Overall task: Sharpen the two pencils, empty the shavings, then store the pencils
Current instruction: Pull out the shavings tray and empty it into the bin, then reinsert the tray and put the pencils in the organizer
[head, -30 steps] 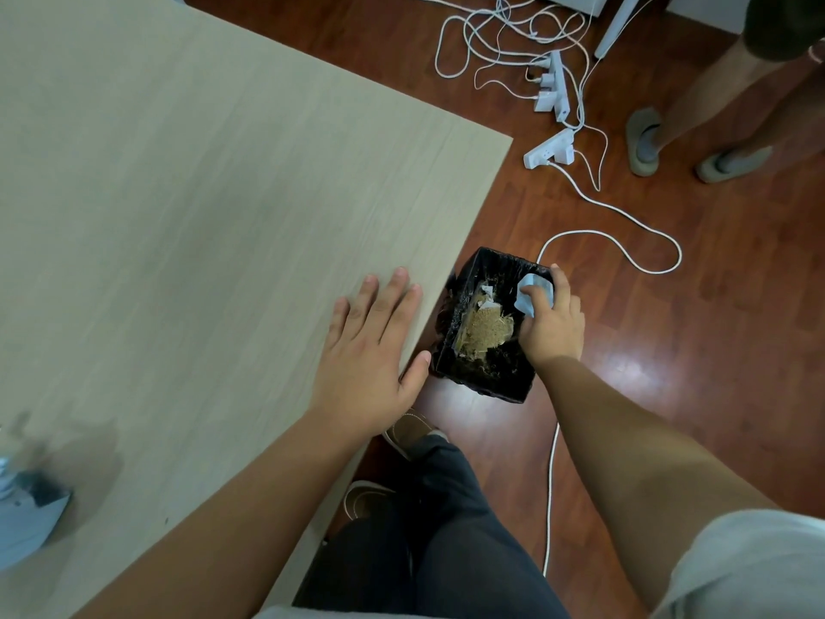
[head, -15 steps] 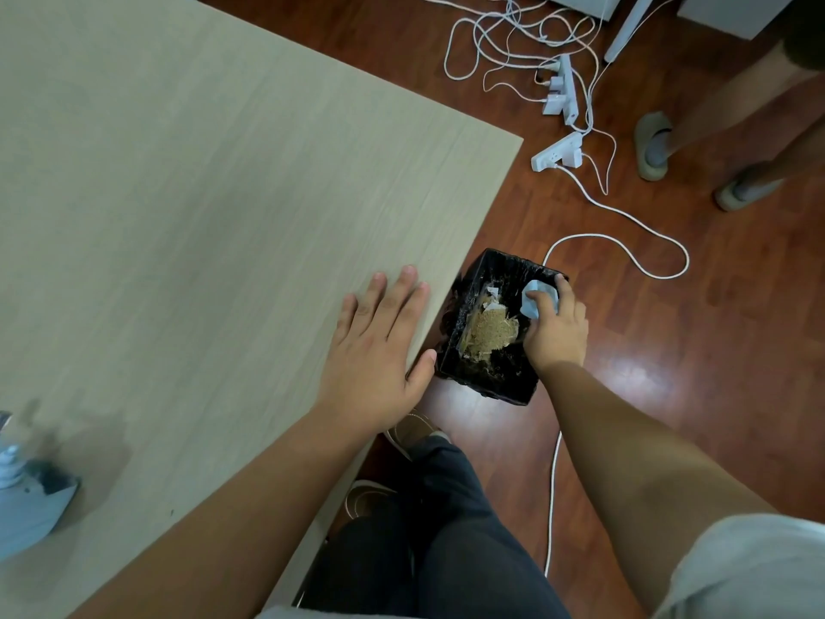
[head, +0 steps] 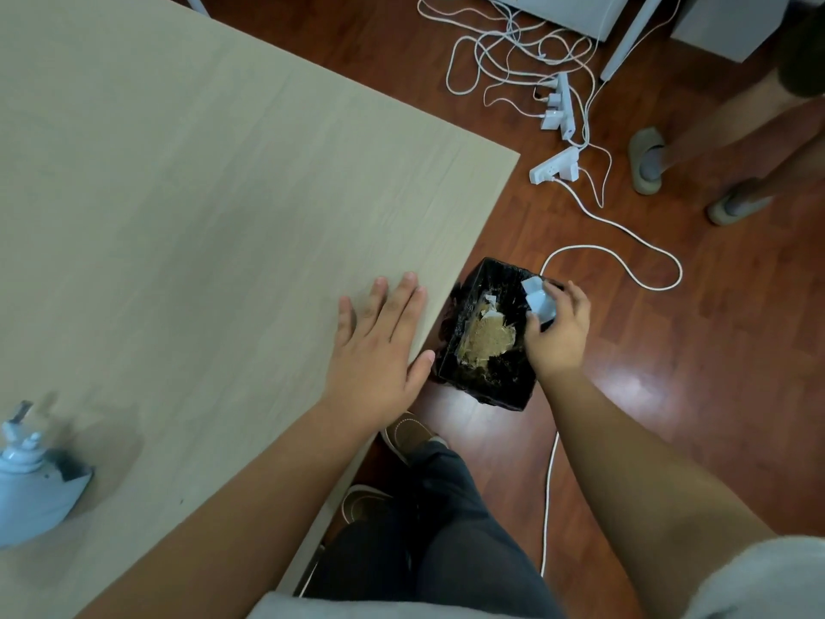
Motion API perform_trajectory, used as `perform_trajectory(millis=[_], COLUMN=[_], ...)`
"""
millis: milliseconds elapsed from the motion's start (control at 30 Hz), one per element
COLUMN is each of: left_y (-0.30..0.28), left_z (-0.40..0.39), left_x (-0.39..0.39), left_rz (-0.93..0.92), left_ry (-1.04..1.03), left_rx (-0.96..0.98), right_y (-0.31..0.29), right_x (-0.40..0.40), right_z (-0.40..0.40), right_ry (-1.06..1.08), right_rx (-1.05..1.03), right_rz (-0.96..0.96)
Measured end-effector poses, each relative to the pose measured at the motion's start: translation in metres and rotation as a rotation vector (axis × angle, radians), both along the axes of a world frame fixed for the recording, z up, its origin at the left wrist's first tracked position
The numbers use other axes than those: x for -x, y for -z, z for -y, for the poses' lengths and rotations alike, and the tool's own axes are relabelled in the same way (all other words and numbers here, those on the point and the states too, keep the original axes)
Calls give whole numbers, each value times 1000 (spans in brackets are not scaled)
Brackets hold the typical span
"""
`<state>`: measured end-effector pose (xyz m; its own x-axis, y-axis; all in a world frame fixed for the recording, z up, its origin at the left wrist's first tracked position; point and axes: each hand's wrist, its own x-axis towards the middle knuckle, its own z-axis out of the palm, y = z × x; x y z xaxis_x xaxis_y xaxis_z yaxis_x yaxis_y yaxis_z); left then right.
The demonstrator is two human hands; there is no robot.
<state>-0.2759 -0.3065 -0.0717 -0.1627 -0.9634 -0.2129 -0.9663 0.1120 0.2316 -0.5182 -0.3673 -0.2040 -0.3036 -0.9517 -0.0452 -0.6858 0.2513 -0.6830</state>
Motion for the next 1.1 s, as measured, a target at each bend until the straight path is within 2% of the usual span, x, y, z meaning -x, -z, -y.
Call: perform_trajectory(millis=[100,167,300,400,567,767,967,1100], left_y=[-19,-33,-62,-85,-112,-109,-100,-92], left_z=[-7,-15,-32,-47,-85,-150,-184,-190], left_x=[-6,-18,-55,-87,-139,-202,-233,-239], left_rz=[-10,-12,-2,27,51,63,-62,-215], left_ry=[-62,-103,-227,-338,-595,-892,-1023,-1087], left_rx=[14,31,94,151,214,220,178,211], right_y=[-45,-76,-139,-181,-209,-197,-179,-169], right_x=[-21,-34,-63,-100,-182,-280,-347,-375], right_z=[5,7,17,26,19,-26,-64,-81], right_ry=[382,503,392,176,-210,-571,-760,-863], right_rx=[15,25,112,71,-207,-611,-712,-734], right_rz=[494,742,961,1136,1063,873,685,552])
